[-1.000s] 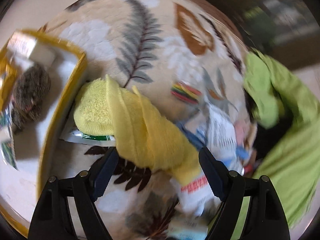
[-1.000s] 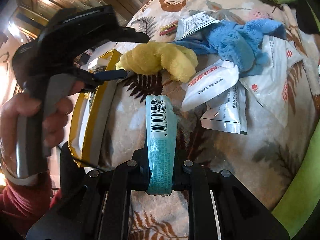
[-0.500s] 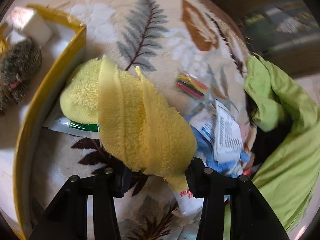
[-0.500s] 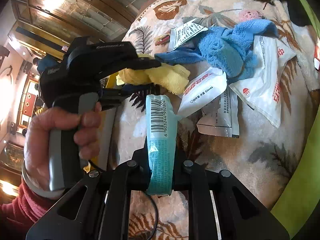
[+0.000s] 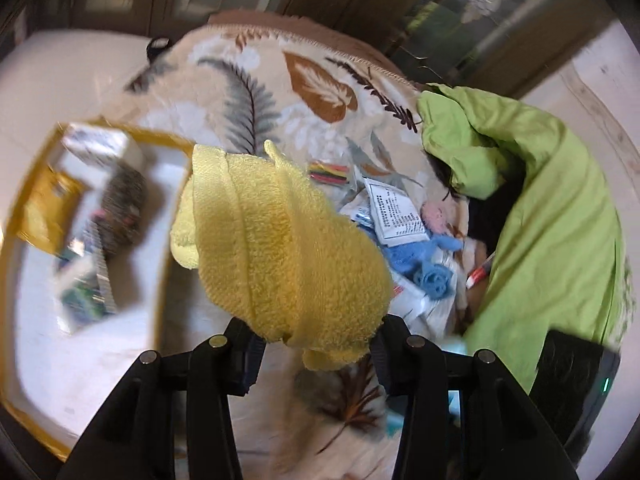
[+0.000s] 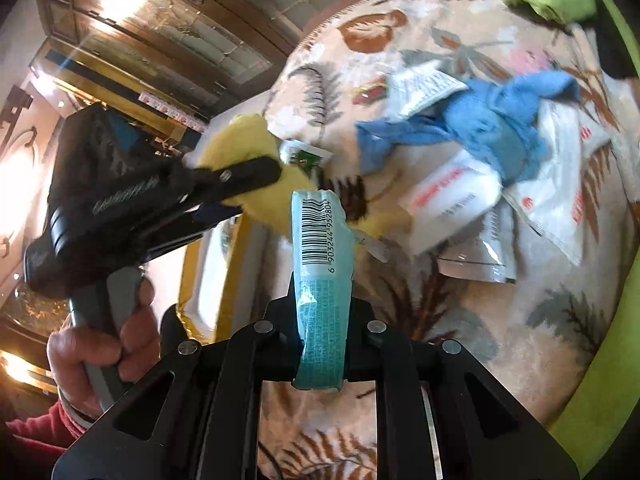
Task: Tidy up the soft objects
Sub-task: 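Carry the towel over the tray with the left tool while the right tool drops the teal packet in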
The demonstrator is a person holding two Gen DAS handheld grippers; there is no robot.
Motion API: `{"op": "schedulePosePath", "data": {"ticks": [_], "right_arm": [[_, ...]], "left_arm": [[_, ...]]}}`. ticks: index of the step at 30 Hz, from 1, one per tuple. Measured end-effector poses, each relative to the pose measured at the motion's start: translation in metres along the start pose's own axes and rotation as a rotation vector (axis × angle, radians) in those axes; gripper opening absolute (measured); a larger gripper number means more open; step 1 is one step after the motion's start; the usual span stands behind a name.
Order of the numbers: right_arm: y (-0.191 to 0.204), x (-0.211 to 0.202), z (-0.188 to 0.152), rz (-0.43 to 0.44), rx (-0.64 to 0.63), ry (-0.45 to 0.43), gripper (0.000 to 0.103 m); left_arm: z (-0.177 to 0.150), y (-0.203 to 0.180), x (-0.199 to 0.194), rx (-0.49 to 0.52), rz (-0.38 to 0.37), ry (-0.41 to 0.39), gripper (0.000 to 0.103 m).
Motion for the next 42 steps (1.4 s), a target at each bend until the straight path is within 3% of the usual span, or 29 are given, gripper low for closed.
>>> {"op": "schedulePosePath", "data": {"ticks": [10, 16, 22, 29, 30, 32, 33, 35, 36, 42], "right_arm": [[0.061, 0.043, 0.019, 0.129, -0.001, 0.004, 0.013], [0.1, 0.088, 0.029, 0.182, -0.009, 0.041, 0.013], [0.113, 0.155, 0.022, 0.153, -0.002, 0.117, 0.013], [0.105, 0.211, 0.007, 0.082, -0.025, 0.182, 0.014], [0.104, 0.215, 0.007, 0.067, -0.044, 0.184, 0.014], [0.102, 0.217, 0.008, 0.031, -0.052, 0.19, 0.018], [0.101, 0.216, 0.009, 0.011, -0.06, 0.187, 0.021], [0.101, 0.211, 0.015, -0.013, -0.079, 0.172, 0.041], [0.101, 0.209, 0.018, -0.019, -0.084, 0.16, 0.045], [0.106, 0.187, 0.032, -0.047, -0.131, 0.127, 0.047]], "left_arm": [[0.003, 0.079, -0.059, 0.06, 0.097, -0.028, 0.045], [-0.004, 0.136, -0.068, 0.08, 0.22, -0.011, 0.046], [-0.018, 0.179, -0.032, 0.072, 0.298, 0.068, 0.046], [-0.028, 0.197, 0.008, 0.058, 0.3, 0.111, 0.05], [-0.028, 0.199, 0.011, 0.065, 0.303, 0.113, 0.053], [-0.029, 0.199, 0.014, 0.062, 0.295, 0.116, 0.078], [-0.029, 0.2, 0.013, 0.062, 0.303, 0.111, 0.082], [-0.027, 0.201, 0.01, 0.065, 0.32, 0.092, 0.083], [-0.025, 0.202, 0.007, 0.058, 0.325, 0.085, 0.083], [-0.015, 0.198, -0.021, 0.048, 0.34, 0.021, 0.083]]}}
Point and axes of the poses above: each gripper's, at about its wrist camera, not at the fingertips, and x roughly the way its jaws point, y to its left, z to its top, the point moved 7 cm from there along x, roughly the way its jaws point, and after that the axes turned 10 degrees about z, right-handed, at the moved point
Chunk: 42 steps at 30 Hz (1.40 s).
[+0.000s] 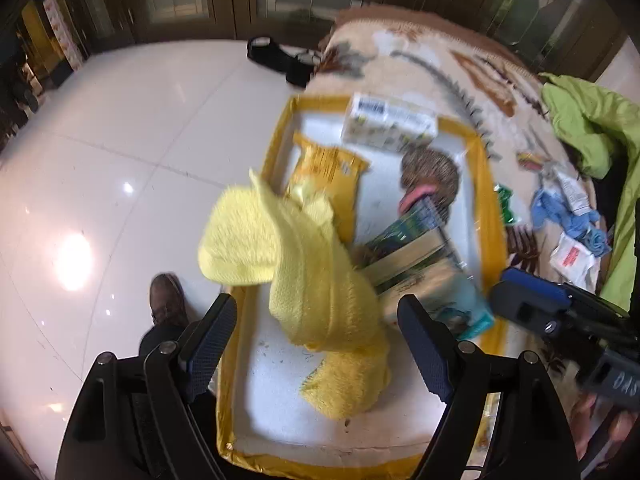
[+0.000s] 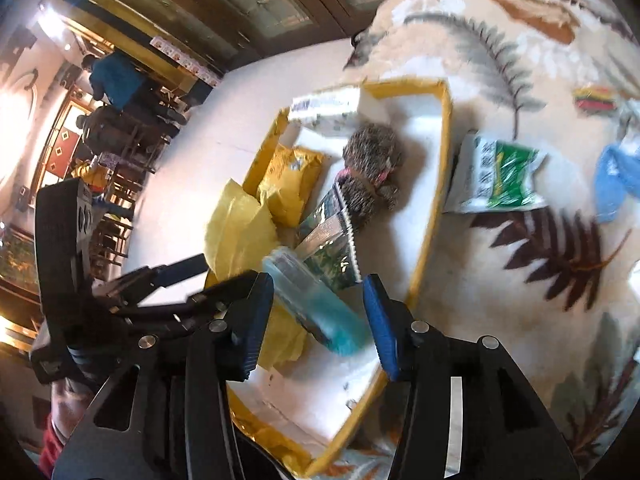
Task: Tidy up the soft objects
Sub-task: 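Carry the towel over the tray with the left tool while the right tool drops the teal packet in, then grasp the green-and-white printed sachet from the bedspread with the right tool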
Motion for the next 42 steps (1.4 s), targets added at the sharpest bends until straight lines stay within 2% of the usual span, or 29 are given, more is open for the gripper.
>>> {"op": "schedulePosePath", "data": {"ticks": [4, 7, 13, 16, 17, 20, 22, 25, 30, 36, 38, 42], "right_arm": [[-0.018, -0.049, 0.004, -0.044, -0.008, -0.102, 0.047], [-0.047, -0.095, -0.003, -0.1, 0.045, -0.19, 0.047], [-0.102, -0.152, -0.034, -0.127, 0.186, -0.258, 0.047], [-0.116, -0.161, -0.043, -0.119, 0.224, -0.284, 0.047], [-0.116, -0.158, -0.041, -0.103, 0.226, -0.284, 0.047], [-0.117, -0.142, -0.035, 0.031, 0.273, -0.254, 0.047], [-0.113, -0.129, -0.026, 0.073, 0.28, -0.249, 0.047], [-0.109, -0.106, -0.003, 0.076, 0.272, -0.251, 0.047], [-0.123, -0.062, 0.026, 0.113, 0.354, -0.198, 0.047], [-0.137, -0.027, 0.037, 0.095, 0.391, -0.131, 0.046], [-0.139, -0.025, 0.037, 0.081, 0.392, -0.146, 0.017], [-0.139, -0.033, 0.031, 0.048, 0.359, -0.152, 0.016]], "left_arm": [[0.008, -0.015, -0.026, 0.007, -0.057, -0.05, 0.083], [0.014, -0.042, -0.038, 0.057, -0.105, -0.084, 0.083], [0.016, -0.12, -0.037, 0.293, -0.18, -0.123, 0.083], [0.014, -0.144, -0.025, 0.33, -0.198, -0.087, 0.083], [0.013, -0.149, -0.022, 0.335, -0.202, -0.079, 0.083], [0.011, -0.16, -0.021, 0.356, -0.214, -0.075, 0.083], [0.008, -0.16, -0.02, 0.372, -0.211, -0.073, 0.083], [0.008, -0.156, -0.018, 0.367, -0.214, -0.059, 0.083], [0.009, -0.144, -0.015, 0.343, -0.223, -0.041, 0.083], [0.013, -0.133, -0.007, 0.31, -0.22, -0.014, 0.083], [0.013, -0.132, -0.003, 0.294, -0.227, -0.001, 0.083], [0.015, -0.136, -0.001, 0.285, -0.232, 0.002, 0.083]]}}
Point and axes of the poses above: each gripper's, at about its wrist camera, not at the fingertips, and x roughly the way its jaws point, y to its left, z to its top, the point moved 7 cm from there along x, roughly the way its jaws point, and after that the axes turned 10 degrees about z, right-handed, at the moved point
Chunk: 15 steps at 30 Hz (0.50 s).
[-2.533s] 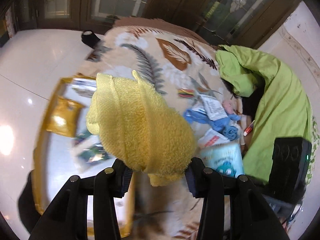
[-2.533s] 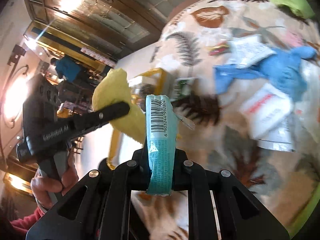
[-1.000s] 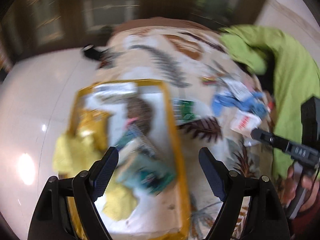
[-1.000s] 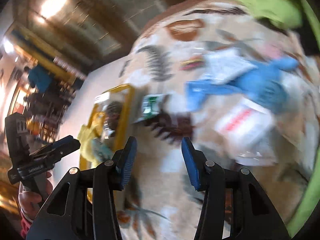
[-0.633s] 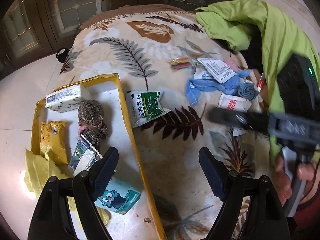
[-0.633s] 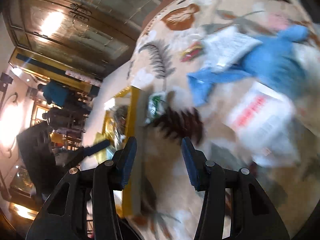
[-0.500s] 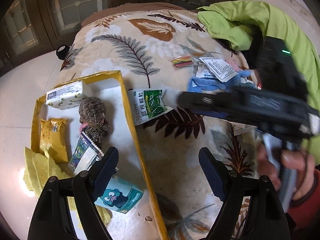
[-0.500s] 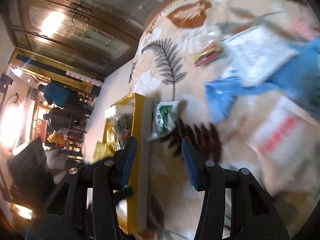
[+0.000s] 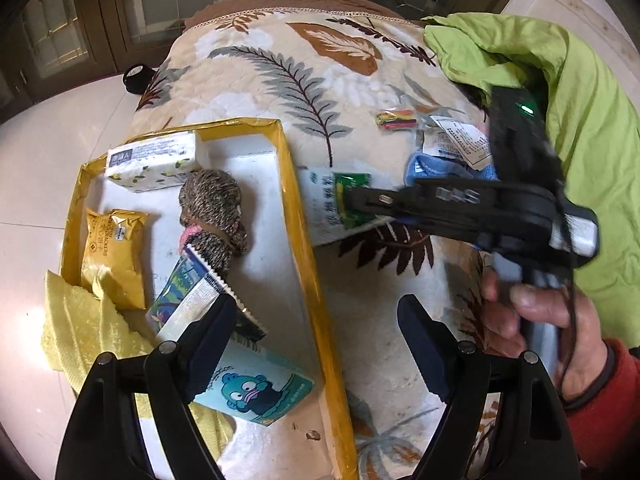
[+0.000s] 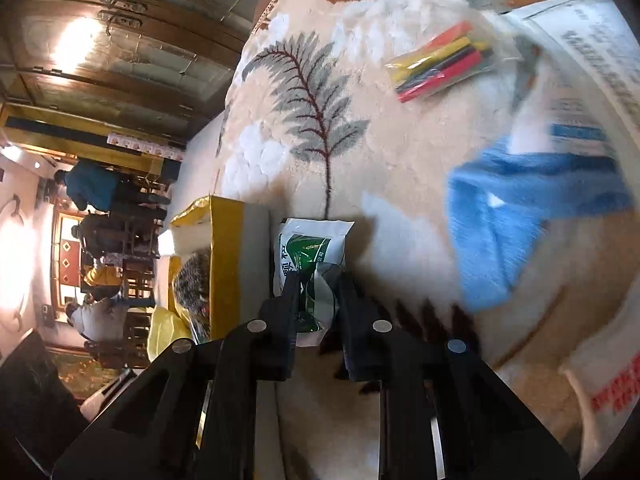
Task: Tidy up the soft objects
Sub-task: 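Grasp the green-and-white printed sachet from the bedspread with the right tool, then grasp the silver-white text sachet with the left tool while the right tool holds the green sachet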
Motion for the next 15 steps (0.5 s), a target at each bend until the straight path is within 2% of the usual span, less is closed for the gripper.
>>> {"op": "schedulePosePath", "data": {"ticks": [4, 7, 10, 13, 15], "right_arm": [[-0.004, -0.046, -0.013, 0.041, -0.003, -0.041, 0.015], [-0.013, -0.094, -0.03, 0.006, -0.033, -0.077, 0.015], [-0.032, -0.144, -0.049, -0.068, -0.039, -0.102, 0.015], [-0.05, -0.185, -0.06, -0.084, 0.003, -0.148, 0.015], [-0.059, -0.209, -0.064, -0.071, 0.037, -0.188, 0.015]], "left_arm": [[0.004, -0.015, -0.001, 0.011, -0.029, -0.012, 0.083], [0.009, -0.032, 0.002, 0.039, -0.046, -0.013, 0.083], [0.017, -0.054, 0.011, 0.061, -0.079, -0.007, 0.083], [0.029, -0.069, 0.021, 0.068, -0.099, 0.007, 0.083], [0.039, -0.08, 0.024, 0.104, -0.078, -0.011, 0.083]]}}
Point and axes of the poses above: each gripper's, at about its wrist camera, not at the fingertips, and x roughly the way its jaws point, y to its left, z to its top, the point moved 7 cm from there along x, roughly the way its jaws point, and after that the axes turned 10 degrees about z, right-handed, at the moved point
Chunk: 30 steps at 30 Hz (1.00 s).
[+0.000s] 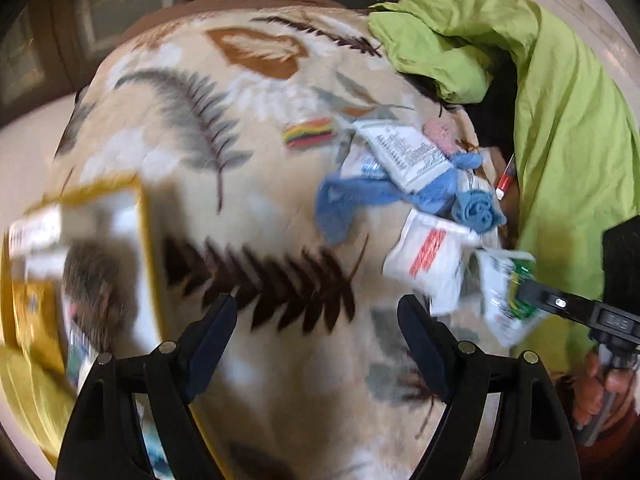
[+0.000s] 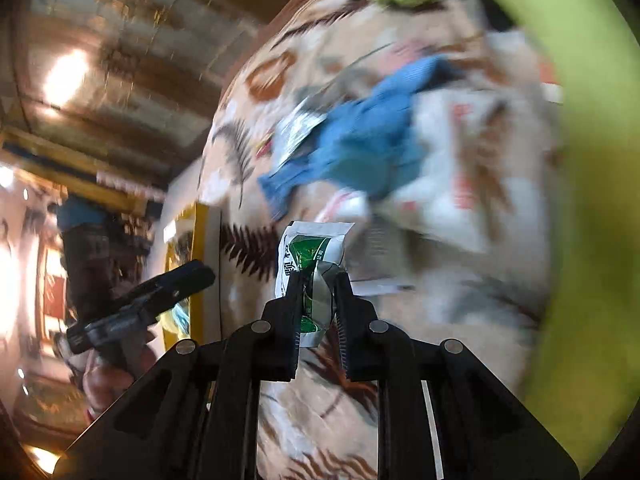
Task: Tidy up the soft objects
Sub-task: 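Grasp the silver-white text sachet with the left tool while the right tool holds the green sachet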
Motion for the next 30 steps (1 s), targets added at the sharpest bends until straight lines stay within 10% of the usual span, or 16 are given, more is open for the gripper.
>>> {"op": "schedulePosePath", "data": {"ticks": [5, 10, 27, 30], "right_arm": [[-0.016, -0.018, 0.002, 0.044, 0.061, -0.04, 0.015], [-0.015, -0.014, -0.001, 0.058, 0.056, -0.024, 0.015], [-0.015, -0.001, -0.007, 0.119, 0.097, 0.017, 0.015], [-0.014, -0.003, -0.006, 0.126, 0.1, 0.008, 0.015]], "left_arm": [[0.021, -0.017, 0.009, 0.063, 0.031, 0.007, 0.083], [0.057, -0.031, 0.017, -0.095, -0.108, 0.056, 0.083], [0.106, -0.08, 0.066, -0.211, -0.052, 0.162, 0.081], [0.106, -0.077, 0.065, -0.195, -0.027, 0.147, 0.053]]}}
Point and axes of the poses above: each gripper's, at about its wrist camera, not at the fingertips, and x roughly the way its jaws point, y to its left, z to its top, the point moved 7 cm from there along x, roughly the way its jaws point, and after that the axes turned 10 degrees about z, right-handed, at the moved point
